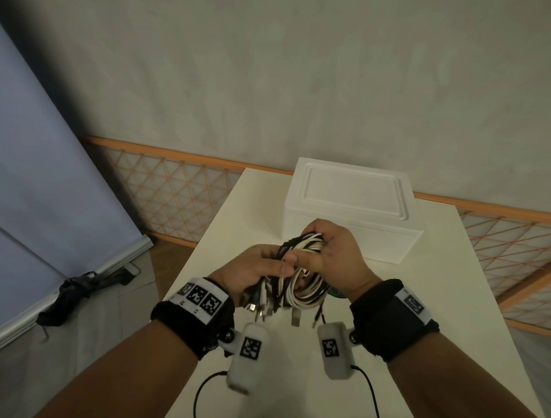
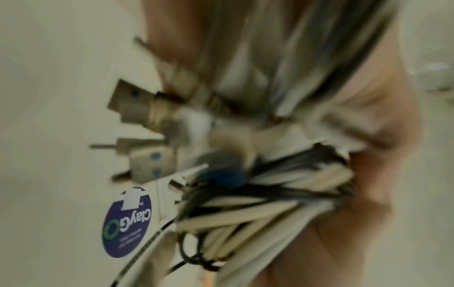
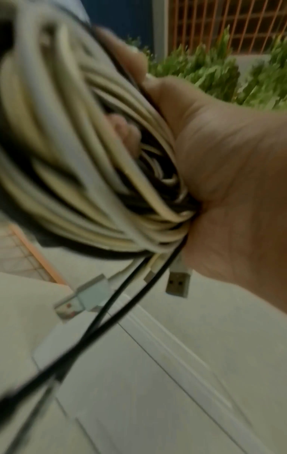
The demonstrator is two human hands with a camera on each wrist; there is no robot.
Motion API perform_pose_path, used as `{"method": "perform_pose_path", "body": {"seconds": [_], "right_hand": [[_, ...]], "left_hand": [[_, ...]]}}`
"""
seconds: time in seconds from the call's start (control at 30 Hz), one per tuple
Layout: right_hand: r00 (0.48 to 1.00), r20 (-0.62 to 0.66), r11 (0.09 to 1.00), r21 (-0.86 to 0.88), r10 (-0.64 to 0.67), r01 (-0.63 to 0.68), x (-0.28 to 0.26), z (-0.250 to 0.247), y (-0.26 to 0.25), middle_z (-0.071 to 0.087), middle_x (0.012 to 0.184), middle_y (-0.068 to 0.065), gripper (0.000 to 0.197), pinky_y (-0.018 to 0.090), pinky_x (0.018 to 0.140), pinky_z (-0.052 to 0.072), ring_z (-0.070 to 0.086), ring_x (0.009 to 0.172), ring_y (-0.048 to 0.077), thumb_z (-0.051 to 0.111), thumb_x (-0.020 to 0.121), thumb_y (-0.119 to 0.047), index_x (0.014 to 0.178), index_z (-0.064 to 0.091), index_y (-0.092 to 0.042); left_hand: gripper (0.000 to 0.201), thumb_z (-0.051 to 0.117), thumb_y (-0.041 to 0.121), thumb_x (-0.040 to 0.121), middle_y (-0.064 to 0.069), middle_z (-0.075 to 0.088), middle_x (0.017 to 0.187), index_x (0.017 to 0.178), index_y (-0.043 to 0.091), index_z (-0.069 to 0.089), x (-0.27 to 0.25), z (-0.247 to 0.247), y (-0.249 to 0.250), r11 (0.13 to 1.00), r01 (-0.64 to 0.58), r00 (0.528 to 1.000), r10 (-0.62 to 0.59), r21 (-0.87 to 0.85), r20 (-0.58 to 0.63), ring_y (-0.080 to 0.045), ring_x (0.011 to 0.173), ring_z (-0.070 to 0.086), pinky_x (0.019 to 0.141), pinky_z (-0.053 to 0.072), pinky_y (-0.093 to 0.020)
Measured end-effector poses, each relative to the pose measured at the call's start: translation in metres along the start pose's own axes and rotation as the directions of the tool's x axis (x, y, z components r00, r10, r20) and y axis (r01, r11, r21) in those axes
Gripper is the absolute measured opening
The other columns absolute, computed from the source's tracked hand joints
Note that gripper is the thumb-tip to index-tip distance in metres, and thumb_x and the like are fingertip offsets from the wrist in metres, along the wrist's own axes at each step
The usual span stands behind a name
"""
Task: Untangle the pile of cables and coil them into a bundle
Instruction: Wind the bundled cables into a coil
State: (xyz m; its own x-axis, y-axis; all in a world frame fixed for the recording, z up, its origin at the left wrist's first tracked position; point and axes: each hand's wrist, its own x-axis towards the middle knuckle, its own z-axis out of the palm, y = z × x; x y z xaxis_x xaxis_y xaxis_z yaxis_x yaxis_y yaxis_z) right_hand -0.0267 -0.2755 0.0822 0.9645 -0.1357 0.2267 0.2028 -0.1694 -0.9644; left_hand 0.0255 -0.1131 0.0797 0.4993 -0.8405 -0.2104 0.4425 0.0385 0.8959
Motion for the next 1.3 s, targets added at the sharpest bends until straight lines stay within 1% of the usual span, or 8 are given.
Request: {"method": "perform_pose_path", "body": {"seconds": [0.13,0.33,0.47,0.63,0.8,1.03,1.13,1.3], "right_hand": [[0.999,-0.014,0.998,-0.025,0.051,-0.051,0.003,-0.002,0.005,0.062,0.063,0.007,0.04,0.03,0.056,0.048,0.057,0.058,0.014,0.089,0.056,-0.027,0.075,0.062,-0.004],[0.997,0.019,0.995,-0.076,0.072,-0.071,0.004,0.001,0.0,0.067,0.071,0.004,0.04,0.029,0.066,0.051,0.061,0.066,0.01,0.089,0.056,-0.03,0.082,0.066,-0.01],[0.972,0.129,0.98,-0.058,0.198,-0.192,0.006,-0.011,0.0,0.068,0.077,0.003,0.053,0.028,0.07,0.052,0.064,0.073,0.013,0.079,0.051,-0.051,0.087,0.068,-0.013],[0.984,-0.016,0.976,0.13,0.178,-0.174,-0.005,0.01,0.018,0.07,0.09,0.013,0.054,0.045,0.083,0.053,0.067,0.085,0.028,0.08,0.059,-0.045,0.098,0.064,-0.009],[0.971,-0.108,0.959,0.212,0.213,-0.187,-0.007,0.02,0.013,0.07,0.086,0.018,0.048,0.044,0.079,0.053,0.066,0.079,0.026,0.087,0.06,-0.03,0.092,0.065,-0.001],[0.963,-0.071,0.941,0.239,0.262,-0.238,-0.003,0.016,0.011,0.07,0.094,0.013,0.046,0.038,0.082,0.054,0.066,0.085,0.024,0.078,0.071,-0.031,0.105,0.061,-0.005],[0.916,0.015,0.858,0.344,0.4,-0.38,-0.013,0.016,0.017,0.068,0.113,0.01,0.051,0.046,0.089,0.053,0.066,0.102,0.026,0.058,0.085,-0.052,0.121,0.055,-0.016],[0.803,0.125,0.774,0.216,0.583,-0.595,-0.036,0.029,0.023,0.061,0.116,0.01,0.037,0.037,0.067,0.058,0.07,0.081,0.028,0.042,0.096,-0.049,0.123,0.052,-0.026]], "left_hand": [[0.036,0.07,0.005,0.069,-0.014,0.07,0.085,0.104,0.002,0.061,-0.006,0.011,0.006,0.993,-0.007,1.0,0.004,0.118,0.023,-0.024,0.078,0.068,0.077,0.056,-0.034],[0.029,0.064,0.0,0.064,-0.012,0.064,0.068,0.093,-0.002,0.063,-0.004,0.017,0.0,0.93,-0.058,0.966,0.144,0.363,-0.214,-0.025,0.068,0.062,0.071,0.05,-0.038],[0.03,0.059,-0.006,0.066,-0.009,0.065,0.065,0.077,0.019,0.072,-0.01,0.015,0.002,0.957,-0.096,0.958,0.163,0.274,-0.235,-0.019,0.064,0.064,0.062,0.052,-0.029],[0.029,0.06,-0.001,0.063,-0.02,0.062,0.071,0.09,0.003,0.068,-0.007,0.013,0.004,0.975,-0.09,0.947,0.147,0.203,-0.287,-0.031,0.07,0.063,0.069,0.053,-0.038],[0.022,0.057,0.0,0.063,-0.018,0.058,0.061,0.084,0.004,0.065,-0.007,0.015,0.005,0.989,-0.07,0.94,0.11,0.134,-0.321,-0.024,0.054,0.058,0.052,0.048,-0.029],[0.026,0.058,0.002,0.064,-0.017,0.058,0.062,0.089,0.002,0.063,-0.007,0.019,0.001,0.99,-0.107,0.913,0.135,0.094,-0.384,-0.023,0.056,0.059,0.054,0.049,-0.029],[0.015,0.057,-0.008,0.073,-0.013,0.061,0.061,0.086,-0.001,0.061,-0.005,0.014,0.0,0.989,-0.144,0.867,0.147,0.043,-0.477,-0.026,0.057,0.062,0.054,0.051,-0.03],[0.01,0.057,-0.001,0.08,-0.018,0.058,0.068,0.09,-0.001,0.06,0.002,-0.001,-0.006,0.977,-0.189,0.759,0.082,-0.098,-0.646,-0.031,0.064,0.061,0.064,0.055,-0.042]]}}
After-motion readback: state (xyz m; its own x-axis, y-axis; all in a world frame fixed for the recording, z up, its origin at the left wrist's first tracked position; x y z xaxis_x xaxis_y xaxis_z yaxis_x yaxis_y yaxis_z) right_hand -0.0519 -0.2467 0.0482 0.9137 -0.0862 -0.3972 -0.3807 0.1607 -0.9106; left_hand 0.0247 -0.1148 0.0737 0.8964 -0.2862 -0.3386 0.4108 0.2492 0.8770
